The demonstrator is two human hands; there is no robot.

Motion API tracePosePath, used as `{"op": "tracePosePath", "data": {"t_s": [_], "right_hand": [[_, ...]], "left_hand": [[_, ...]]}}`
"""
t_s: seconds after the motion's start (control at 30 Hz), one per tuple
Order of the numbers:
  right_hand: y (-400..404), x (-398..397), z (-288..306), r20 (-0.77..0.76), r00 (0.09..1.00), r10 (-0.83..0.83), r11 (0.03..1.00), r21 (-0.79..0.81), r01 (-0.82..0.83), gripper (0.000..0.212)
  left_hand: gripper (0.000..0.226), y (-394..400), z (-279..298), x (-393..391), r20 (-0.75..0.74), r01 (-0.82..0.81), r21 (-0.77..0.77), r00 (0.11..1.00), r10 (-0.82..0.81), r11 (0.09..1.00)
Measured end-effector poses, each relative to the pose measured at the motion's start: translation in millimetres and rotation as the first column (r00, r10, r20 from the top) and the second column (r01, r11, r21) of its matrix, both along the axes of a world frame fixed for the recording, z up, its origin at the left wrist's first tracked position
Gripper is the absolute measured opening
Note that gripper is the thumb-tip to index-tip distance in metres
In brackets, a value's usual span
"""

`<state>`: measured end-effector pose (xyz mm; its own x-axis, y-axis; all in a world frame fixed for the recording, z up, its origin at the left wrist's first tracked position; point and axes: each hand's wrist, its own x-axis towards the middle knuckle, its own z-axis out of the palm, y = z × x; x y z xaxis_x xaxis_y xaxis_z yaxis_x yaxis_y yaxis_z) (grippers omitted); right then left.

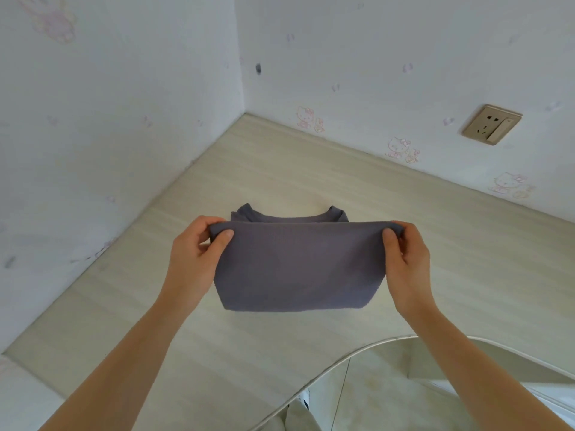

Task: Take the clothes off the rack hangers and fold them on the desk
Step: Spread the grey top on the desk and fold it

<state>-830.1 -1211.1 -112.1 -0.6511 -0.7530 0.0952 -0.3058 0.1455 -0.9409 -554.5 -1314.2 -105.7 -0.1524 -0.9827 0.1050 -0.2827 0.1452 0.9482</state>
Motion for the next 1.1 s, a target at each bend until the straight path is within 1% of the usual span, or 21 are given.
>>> {"op": "tracePosePath", "data": {"t_s": [0.13, 0.2, 0.3, 0.37, 0.47, 0.63, 0.7, 0.8, 0.9, 0.97, 1.03, 1.1], "right_hand": [[-44.9, -17.6, -20.2, 0.005, 1.000, -0.008, 0.995, 0.103, 0.008, 0.014], [-67.6, -24.4, -33.0, -0.026, 1.000, 0.001, 0.989, 0.149, 0.002, 0.016], [-105.6, -36.6, -59.7, -0.096, 0.995, 0.038, 0.978, 0.208, -0.018, 0.018], [-124.4, -42.5, -77.5, -0.128, 0.989, 0.079, 0.968, 0.246, -0.045, 0.018], [-153.4, -54.3, -107.5, -0.168, 0.978, 0.127, 0.938, 0.341, -0.064, 0.020], [-181.6, -69.0, -147.0, -0.191, 0.966, 0.173, 0.864, 0.501, -0.055, 0.021], [-187.0, -72.1, -158.1, -0.212, 0.958, 0.192, 0.839, 0.542, -0.049, 0.019], [-192.9, -75.8, -168.1, -0.224, 0.954, 0.202, 0.827, 0.561, -0.044, 0.018], [-194.2, -79.8, -166.8, -0.208, 0.957, 0.201, 0.838, 0.543, -0.058, 0.020], [-189.6, -82.8, -162.8, -0.197, 0.963, 0.183, 0.839, 0.542, -0.048, 0.025], [-177.0, -81.9, -158.0, -0.182, 0.970, 0.163, 0.811, 0.584, -0.027, 0.032], [-157.6, -77.1, -156.4, -0.150, 0.977, 0.152, 0.772, 0.635, -0.023, 0.038]], "left_hand": [[0.007, -48.4, -26.4, -25.0, -0.007, -0.127, 0.078, 0.992, 0.128, 0.989], [0.008, -70.5, -44.9, -36.7, 0.027, -0.176, 0.106, 0.984, 0.174, 0.979], [0.009, -103.5, -78.0, -51.9, 0.106, -0.233, 0.105, 0.969, 0.222, 0.967], [0.011, -117.8, -95.0, -58.0, 0.178, -0.263, 0.082, 0.953, 0.245, 0.961], [0.017, -140.1, -122.9, -68.8, 0.332, -0.296, 0.042, 0.905, 0.266, 0.954], [0.025, -163.9, -166.1, -74.2, 0.558, -0.285, 0.048, 0.803, 0.212, 0.957], [0.025, -168.7, -176.1, -77.2, 0.616, -0.296, 0.056, 0.762, 0.200, 0.954], [0.024, -171.4, -185.4, -82.6, 0.631, -0.328, 0.053, 0.743, 0.223, 0.943], [0.027, -170.5, -183.3, -83.3, 0.610, -0.343, 0.053, 0.755, 0.241, 0.938], [0.029, -166.5, -178.8, -81.0, 0.579, -0.359, 0.077, 0.776, 0.251, 0.930], [0.031, -155.9, -173.0, -75.0, 0.544, -0.381, 0.119, 0.797, 0.261, 0.917], [0.038, -139.7, -170.0, -65.9, 0.543, -0.377, 0.172, 0.807, 0.232, 0.910]]}}
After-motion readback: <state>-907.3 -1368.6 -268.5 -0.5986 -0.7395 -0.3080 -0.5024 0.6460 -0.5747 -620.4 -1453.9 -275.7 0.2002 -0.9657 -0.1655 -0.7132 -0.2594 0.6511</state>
